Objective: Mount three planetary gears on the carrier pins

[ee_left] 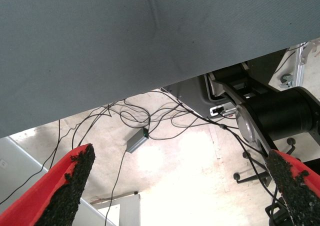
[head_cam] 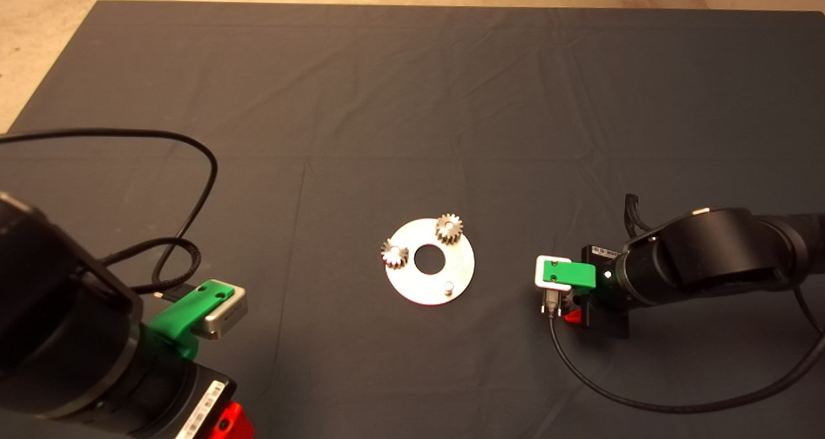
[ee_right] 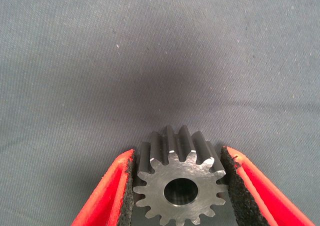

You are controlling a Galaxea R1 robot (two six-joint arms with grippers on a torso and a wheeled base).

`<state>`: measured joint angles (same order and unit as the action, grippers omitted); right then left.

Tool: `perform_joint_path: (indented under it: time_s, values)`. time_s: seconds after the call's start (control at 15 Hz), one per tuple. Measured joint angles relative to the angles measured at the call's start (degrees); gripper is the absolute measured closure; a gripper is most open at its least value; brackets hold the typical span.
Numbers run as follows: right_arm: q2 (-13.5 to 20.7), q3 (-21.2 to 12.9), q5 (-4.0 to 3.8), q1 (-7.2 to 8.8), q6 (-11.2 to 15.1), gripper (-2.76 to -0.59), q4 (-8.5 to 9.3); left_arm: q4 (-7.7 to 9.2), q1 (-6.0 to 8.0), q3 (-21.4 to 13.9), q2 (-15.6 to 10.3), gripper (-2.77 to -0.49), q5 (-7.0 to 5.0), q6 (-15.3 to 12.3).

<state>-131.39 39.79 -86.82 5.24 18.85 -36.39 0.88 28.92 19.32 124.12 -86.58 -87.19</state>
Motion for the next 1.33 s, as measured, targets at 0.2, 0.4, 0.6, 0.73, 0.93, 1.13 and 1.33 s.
perform_joint_path:
  time_s: [0.2,0.4,0.6,0.73,0.93,1.13,1.33]
  values:
    - [0.8,-0.1,0.02,0.01,-0.2,-1.16,-0.01,0.00,0.00,0.0,0.0,-2.48,0.00,0.0]
    - [1.3,-0.2,-0.02,0.01,-0.2,-1.13,-0.05,0.00,0.00,0.0,0.0,-2.48,-0.02,0.0]
    - [1.4,-0.2,0.00,-0.01,-0.2,-1.10,-0.05,0.00,0.00,0.0,0.0,-2.48,0.00,0.0]
    - [1.4,-0.3,-0.02,0.01,-0.1,-1.07,-0.05,0.00,0.00,0.0,0.0,-2.48,0.00,0.0]
    - [1.4,-0.3,-0.06,0.01,0.1,-1.05,-0.05,0.00,0.00,0.0,0.0,-2.48,0.00,0.0]
    - [1.0,-0.5,-0.35,-0.01,0.7,-1.05,-0.05,0.00,0.00,0.0,0.0,-2.48,0.00,0.0]
    - [-0.4,-0.5,-0.88,0.01,2.3,-1.05,-0.05,-0.02,0.00,0.0,0.0,-2.48,0.02,0.0]
